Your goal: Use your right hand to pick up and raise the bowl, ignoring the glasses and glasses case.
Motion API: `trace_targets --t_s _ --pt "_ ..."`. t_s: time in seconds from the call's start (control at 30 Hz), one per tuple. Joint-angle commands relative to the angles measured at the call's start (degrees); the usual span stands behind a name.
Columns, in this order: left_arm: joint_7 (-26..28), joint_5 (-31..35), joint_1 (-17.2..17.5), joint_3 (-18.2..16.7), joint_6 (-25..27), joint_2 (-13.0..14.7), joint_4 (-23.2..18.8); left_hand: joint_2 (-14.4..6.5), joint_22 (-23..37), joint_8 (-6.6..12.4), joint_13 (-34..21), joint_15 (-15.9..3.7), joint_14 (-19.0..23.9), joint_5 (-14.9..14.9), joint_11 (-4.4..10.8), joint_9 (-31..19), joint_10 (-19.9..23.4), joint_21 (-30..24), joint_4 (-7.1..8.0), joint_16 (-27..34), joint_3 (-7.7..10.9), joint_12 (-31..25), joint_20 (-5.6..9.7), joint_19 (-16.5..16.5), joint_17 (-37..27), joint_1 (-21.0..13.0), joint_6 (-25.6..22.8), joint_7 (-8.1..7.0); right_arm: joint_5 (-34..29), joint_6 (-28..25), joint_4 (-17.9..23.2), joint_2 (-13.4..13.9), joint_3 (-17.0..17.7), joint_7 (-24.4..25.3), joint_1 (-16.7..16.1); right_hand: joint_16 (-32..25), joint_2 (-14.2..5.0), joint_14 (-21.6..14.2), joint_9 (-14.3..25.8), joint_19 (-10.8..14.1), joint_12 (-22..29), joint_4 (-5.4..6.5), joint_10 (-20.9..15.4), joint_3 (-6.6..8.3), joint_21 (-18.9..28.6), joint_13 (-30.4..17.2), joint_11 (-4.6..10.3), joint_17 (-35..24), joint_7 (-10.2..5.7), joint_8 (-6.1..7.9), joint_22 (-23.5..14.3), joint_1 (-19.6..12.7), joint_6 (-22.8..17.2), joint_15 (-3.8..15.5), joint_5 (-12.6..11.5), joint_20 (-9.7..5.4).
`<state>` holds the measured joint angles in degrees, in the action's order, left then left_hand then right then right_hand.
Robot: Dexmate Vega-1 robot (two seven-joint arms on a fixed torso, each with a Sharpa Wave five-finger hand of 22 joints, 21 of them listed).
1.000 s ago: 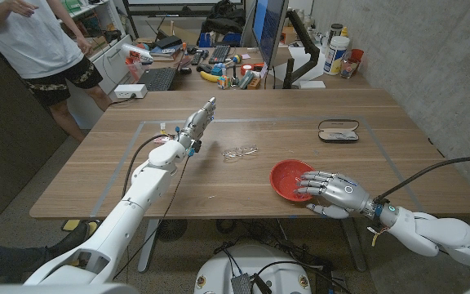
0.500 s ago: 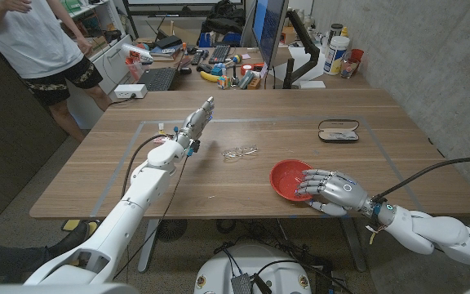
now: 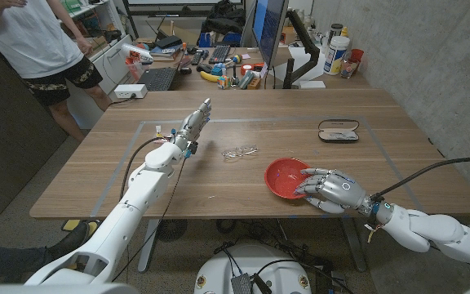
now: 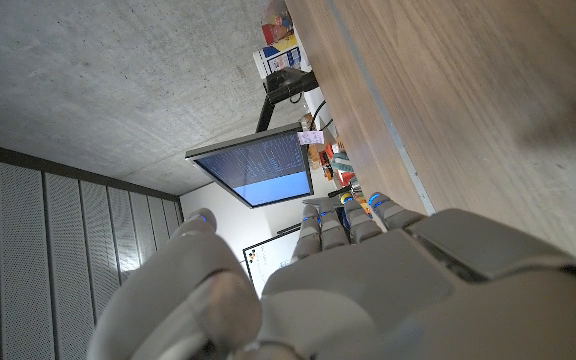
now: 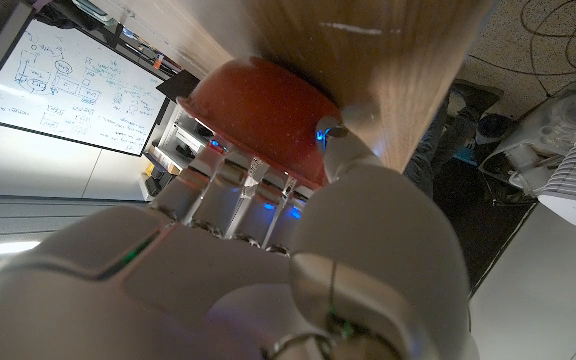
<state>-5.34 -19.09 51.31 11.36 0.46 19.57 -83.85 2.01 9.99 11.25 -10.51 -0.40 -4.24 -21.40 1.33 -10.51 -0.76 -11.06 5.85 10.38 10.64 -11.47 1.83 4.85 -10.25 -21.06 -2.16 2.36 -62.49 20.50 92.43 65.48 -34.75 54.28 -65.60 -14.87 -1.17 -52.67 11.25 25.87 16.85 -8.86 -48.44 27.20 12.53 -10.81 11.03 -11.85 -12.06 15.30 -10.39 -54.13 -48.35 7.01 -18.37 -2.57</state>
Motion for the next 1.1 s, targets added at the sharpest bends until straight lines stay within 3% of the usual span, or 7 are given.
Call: trace_targets --t_s 0.03,0.27,0.77,1.1 --pt "0.18 -0.7 0.55 -0.56 -0.69 0.16 -0.02 -0.5 0.25 0.07 -0.3 0.3 -0.3 -0.42 0.28 -0.16 -0.3 -0.26 -0.02 0.34 -0.36 0.03 2.09 0.48 -0.26 -0.26 -0.19 0.17 0.74 1.24 -0.67 -0.76 -0.77 0.1 1.47 -1.07 -0.47 -3.21 0.23 1.17 0.61 -0.17 -3.95 -0.55 0.19 -0.25 0.04 -0.66 0.1 0.45 -0.23 -2.32 -1.99 6.75 1.06 -6.77" --pt "0.13 -0.86 0.41 -0.74 -0.95 0.2 0.24 -0.53 0.25 0.05 -0.3 0.29 -0.31 -0.42 0.16 -0.16 -0.15 -0.26 -0.02 0.34 -0.45 -0.03 2.07 0.48 -0.26 -0.27 -0.14 0.22 1.54 1.8 -0.63 -1.04 -0.64 -0.5 1.82 -1.0 -1.06 -5.27 0.39 1.75 0.31 0.05 -7.22 -1.33 0.04 -0.3 0.13 -0.91 0.16 0.92 -0.28 -4.61 -4.7 6.78 2.17 -6.99" --pt "-0.3 -0.9 -0.2 -0.61 -1.23 0.14 0.68 -0.6 0.25 0.08 -0.3 0.23 -0.3 -0.43 0.08 -0.16 -0.19 -0.27 -0.02 0.35 -0.6 -0.02 2.06 0.5 -0.26 -0.31 -0.22 0.2 2.69 0.76 1.56 0.1 1.26 -1.8 0.65 0.33 -1.36 -4.98 0.44 1.97 -0.61 0.78 -7.89 -2.06 -0.12 -0.26 0.28 -0.5 0.12 0.48 -0.29 -4.73 -4.93 6.69 3.09 -6.93" --pt "-0.73 -1.02 -0.43 -0.65 -1.7 0.2 0.96 -0.67 0.25 0.08 -0.3 0.26 -0.31 -0.43 0.18 -0.16 -0.17 -0.27 -0.03 0.35 -0.7 -0.04 2.06 0.52 -0.26 -0.35 -0.23 0.16 5.55 -1.15 5.78 1.8 4.25 -4.48 -2.18 0.76 -1.72 -5.25 0.44 1.9 -1.23 1.18 -7.99 -2.49 -0.3 -0.26 0.28 -0.48 0.13 0.0 -0.25 -4.55 -4.64 6.69 3.59 -6.74"
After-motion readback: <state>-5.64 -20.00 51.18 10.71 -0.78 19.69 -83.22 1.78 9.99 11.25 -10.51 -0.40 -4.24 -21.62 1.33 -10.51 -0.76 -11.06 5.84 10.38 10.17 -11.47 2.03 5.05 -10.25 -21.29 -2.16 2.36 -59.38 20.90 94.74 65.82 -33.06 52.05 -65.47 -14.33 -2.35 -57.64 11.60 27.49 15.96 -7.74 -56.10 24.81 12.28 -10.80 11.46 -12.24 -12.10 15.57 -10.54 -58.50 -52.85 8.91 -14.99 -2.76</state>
